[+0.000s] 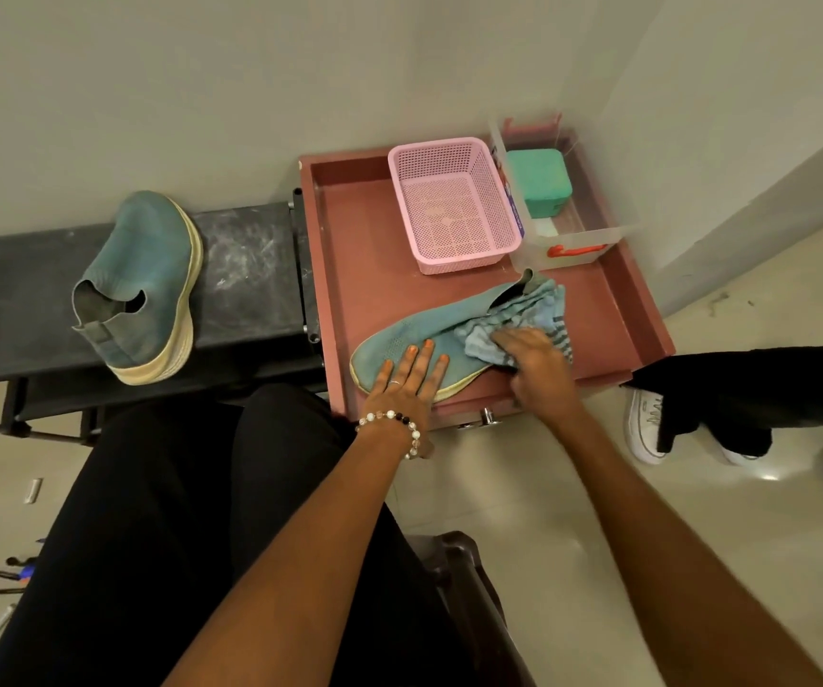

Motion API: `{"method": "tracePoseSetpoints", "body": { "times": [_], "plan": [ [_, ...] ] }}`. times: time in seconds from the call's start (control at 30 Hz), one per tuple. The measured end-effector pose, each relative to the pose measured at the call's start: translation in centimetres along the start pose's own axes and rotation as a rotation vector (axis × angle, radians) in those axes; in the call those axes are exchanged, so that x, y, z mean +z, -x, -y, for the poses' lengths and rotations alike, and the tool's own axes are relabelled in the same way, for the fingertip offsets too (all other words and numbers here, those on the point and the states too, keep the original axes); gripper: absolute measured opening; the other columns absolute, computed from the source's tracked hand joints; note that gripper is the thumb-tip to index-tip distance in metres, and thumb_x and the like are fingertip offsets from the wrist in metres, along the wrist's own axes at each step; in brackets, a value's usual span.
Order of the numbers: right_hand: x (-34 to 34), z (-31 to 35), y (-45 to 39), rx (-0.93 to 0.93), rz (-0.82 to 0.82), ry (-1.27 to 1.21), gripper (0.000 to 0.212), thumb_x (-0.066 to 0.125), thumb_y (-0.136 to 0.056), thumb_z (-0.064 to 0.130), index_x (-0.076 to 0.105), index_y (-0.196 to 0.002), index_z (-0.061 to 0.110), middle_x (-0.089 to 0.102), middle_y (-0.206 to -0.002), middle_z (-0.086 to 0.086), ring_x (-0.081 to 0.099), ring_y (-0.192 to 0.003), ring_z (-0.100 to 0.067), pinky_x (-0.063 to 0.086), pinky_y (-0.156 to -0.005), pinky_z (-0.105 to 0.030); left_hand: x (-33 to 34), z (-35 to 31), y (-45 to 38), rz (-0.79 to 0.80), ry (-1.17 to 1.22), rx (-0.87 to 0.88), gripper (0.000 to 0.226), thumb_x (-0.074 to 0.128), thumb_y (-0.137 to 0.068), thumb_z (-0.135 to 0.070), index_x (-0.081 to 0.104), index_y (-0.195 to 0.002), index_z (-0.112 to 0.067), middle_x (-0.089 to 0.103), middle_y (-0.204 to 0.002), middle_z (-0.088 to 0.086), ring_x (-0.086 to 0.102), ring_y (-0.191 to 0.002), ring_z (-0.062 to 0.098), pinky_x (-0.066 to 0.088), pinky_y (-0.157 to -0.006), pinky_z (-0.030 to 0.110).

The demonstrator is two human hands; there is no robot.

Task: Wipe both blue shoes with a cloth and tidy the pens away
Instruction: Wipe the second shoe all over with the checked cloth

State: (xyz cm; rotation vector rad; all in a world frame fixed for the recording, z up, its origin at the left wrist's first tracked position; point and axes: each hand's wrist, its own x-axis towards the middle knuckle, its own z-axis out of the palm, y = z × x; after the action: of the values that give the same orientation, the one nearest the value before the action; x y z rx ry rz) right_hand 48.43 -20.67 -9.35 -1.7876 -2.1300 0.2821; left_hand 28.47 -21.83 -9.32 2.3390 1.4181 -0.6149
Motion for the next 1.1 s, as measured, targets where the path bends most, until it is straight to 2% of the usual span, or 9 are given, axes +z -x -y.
{"method": "tracePoseSetpoints", "body": {
  "times": [0.07, 0.17, 0.33, 0.43, 0.63, 0.77, 0.9, 1.0, 1.1],
  "plan": [
    [-1.8, -3.4, -0.3, -0.14, 0.132, 0.124, 0.068, 0.049, -0.046, -0.021, 0.067, -0.109, -0.003, 0.067, -0.105, -0.021, 0.062, -0.099, -0.037, 0.042, -0.098, -0.042, 0.1, 0.0, -0.1, -0.004, 0.001, 0.002, 0.126, 0.072, -0.077, -0.05, -0.029, -0.146, -0.02, -0.037, -0.152, 0.003, -0.025, -0.144, 0.023, -0.008, -0.117, 0.044],
    [-2.8, -5.5, -1.6, -0.04, 0.005, 0.157, 0.051, 0.037, -0.06, -0.006, 0.068, -0.101, -0.008, 0.067, -0.096, -0.025, 0.064, -0.089, -0.04, 0.047, -0.092, -0.051, 0.0, -0.2, -0.1, -0.008, 0.0, -0.003, 0.125, 0.071, -0.077, -0.05, -0.029, -0.146, -0.02, -0.037, -0.152, 0.004, -0.025, -0.144, 0.023, -0.008, -0.117, 0.044],
    [1.2, 0.2, -0.9, 0.189, -0.223, 0.081, 0.04, 0.039, -0.065, -0.001, 0.067, -0.091, -0.01, 0.065, -0.091, -0.027, 0.062, -0.086, -0.041, 0.042, -0.082, -0.034, 0.1, -0.2, 0.0, 0.001, -0.002, -0.004, 0.126, 0.071, -0.076, -0.053, -0.029, -0.146, -0.02, -0.037, -0.152, 0.005, -0.025, -0.144, 0.024, -0.009, -0.117, 0.044],
    [2.5, 3.1, 0.3, 0.169, -0.189, -0.01, 0.049, 0.037, -0.058, -0.004, 0.068, -0.095, -0.007, 0.067, -0.096, -0.024, 0.062, -0.092, -0.039, 0.046, -0.086, -0.033, -0.1, -0.2, 0.0, 0.003, -0.01, 0.0, 0.126, 0.07, -0.076, -0.053, -0.028, -0.146, -0.019, -0.036, -0.153, 0.005, -0.025, -0.144, 0.024, -0.009, -0.116, 0.045],
    [-1.4, -2.7, 0.9, -0.268, 0.125, 0.22, 0.073, 0.067, -0.043, -0.021, 0.066, -0.113, -0.001, 0.066, -0.112, -0.02, 0.063, -0.101, -0.038, 0.048, -0.09, -0.048, -0.1, -0.1, 0.0, 0.012, -0.017, 0.012, 0.122, 0.07, -0.079, -0.05, -0.027, -0.147, -0.019, -0.037, -0.152, 0.005, -0.026, -0.144, 0.024, -0.008, -0.118, 0.045],
    [-2.5, -5.3, -0.8, 0.009, -0.05, 0.198, 0.054, 0.049, -0.055, -0.013, 0.067, -0.106, -0.007, 0.067, -0.102, -0.027, 0.063, -0.098, -0.044, 0.046, -0.092, -0.057, 0.0, -0.2, 0.0, 0.001, -0.002, 0.0, 0.123, 0.07, -0.079, -0.047, -0.029, -0.146, -0.019, -0.037, -0.152, 0.005, -0.025, -0.144, 0.023, -0.008, -0.118, 0.044],
    [1.4, 0.9, -0.7, 0.278, -0.208, 0.096, 0.037, 0.045, -0.067, -0.005, 0.066, -0.097, -0.012, 0.065, -0.098, -0.031, 0.062, -0.097, -0.044, 0.051, -0.088, -0.044, 0.0, -0.3, -0.1, 0.016, 0.001, 0.004, 0.127, 0.071, -0.076, -0.052, -0.029, -0.146, -0.019, -0.038, -0.151, 0.005, -0.026, -0.143, 0.024, -0.009, -0.116, 0.044],
    [3.8, 6.1, 0.4, 0.25, -0.21, -0.003, 0.041, 0.037, -0.072, 0.006, 0.068, -0.094, -0.008, 0.068, -0.091, -0.024, 0.065, -0.087, -0.038, 0.055, -0.078, -0.039, -0.1, -0.3, 0.0, 0.024, -0.027, -0.002, 0.124, 0.068, -0.077, -0.055, -0.026, -0.148, -0.016, -0.038, -0.151, 0.007, -0.027, -0.143, 0.025, -0.01, -0.116, 0.045],
    [4.2, 7.2, 2.1, 0.095, -0.127, 0.005, 0.046, 0.065, -0.056, -0.003, 0.068, -0.102, -0.006, 0.069, -0.096, -0.023, 0.066, -0.088, -0.037, 0.055, -0.078, -0.042, 0.0, -0.3, -0.1, 0.056, -0.085, -0.004, 0.119, 0.063, -0.08, -0.06, -0.018, -0.15, -0.009, -0.037, -0.151, 0.011, -0.029, -0.142, 0.026, -0.011, -0.117, 0.045]
  ]
}}
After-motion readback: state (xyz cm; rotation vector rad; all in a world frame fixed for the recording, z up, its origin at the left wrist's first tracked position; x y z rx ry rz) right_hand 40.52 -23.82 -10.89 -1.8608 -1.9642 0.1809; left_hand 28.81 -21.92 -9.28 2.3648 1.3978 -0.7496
